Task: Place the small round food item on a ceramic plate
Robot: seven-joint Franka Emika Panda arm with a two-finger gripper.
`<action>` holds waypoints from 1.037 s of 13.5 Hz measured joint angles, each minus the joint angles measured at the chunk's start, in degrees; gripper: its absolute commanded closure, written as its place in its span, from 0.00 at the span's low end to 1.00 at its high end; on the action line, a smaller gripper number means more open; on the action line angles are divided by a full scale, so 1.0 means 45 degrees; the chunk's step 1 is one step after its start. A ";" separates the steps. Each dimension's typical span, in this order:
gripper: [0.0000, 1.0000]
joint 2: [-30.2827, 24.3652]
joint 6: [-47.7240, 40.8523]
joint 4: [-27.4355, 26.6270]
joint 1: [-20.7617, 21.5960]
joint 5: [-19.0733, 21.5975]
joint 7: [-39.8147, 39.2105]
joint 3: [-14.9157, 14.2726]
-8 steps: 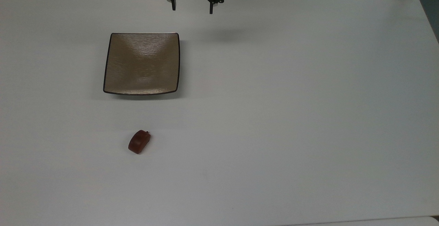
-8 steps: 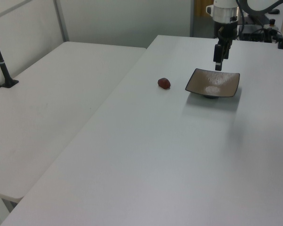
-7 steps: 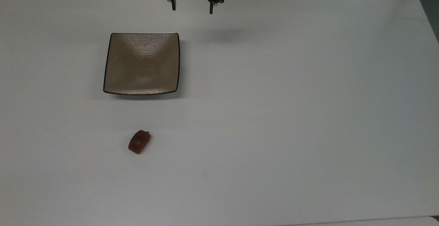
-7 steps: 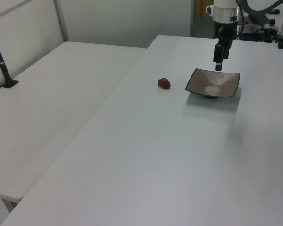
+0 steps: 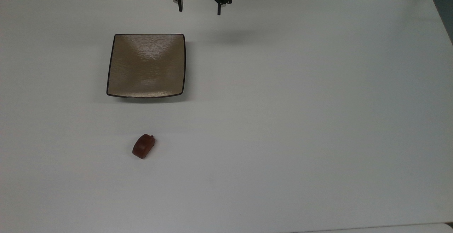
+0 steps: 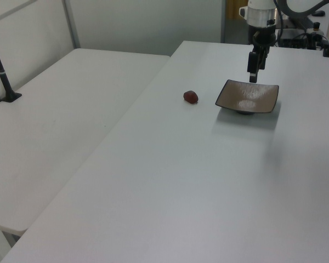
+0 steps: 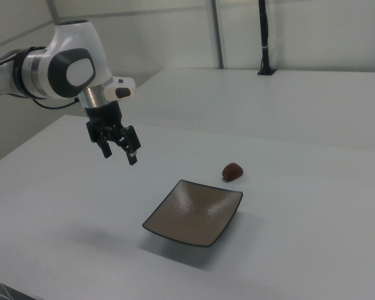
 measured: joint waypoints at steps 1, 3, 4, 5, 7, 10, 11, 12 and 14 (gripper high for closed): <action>0.00 0.0034 0.0084 0.0020 -0.0001 0.0190 0.0001 -0.0009; 0.00 0.0501 0.0687 0.0393 -0.0015 0.0652 0.0141 -0.0058; 0.00 0.0988 0.1259 0.0748 -0.0024 0.0721 0.0790 -0.0098; 0.00 0.1510 0.2047 0.1061 -0.0032 0.0723 0.1664 -0.0123; 0.00 0.2246 0.3377 0.1383 -0.0035 0.0720 0.3118 -0.0132; 0.00 0.2940 0.4639 0.1884 -0.0087 0.0286 0.4926 -0.0173; 0.00 0.3342 0.4909 0.2314 -0.0229 -0.0188 0.5703 -0.0201; 0.00 0.3826 0.5079 0.2782 -0.0429 -0.0653 0.6303 -0.0223; 0.00 0.4714 0.5538 0.3493 -0.0826 -0.1175 0.6810 -0.0244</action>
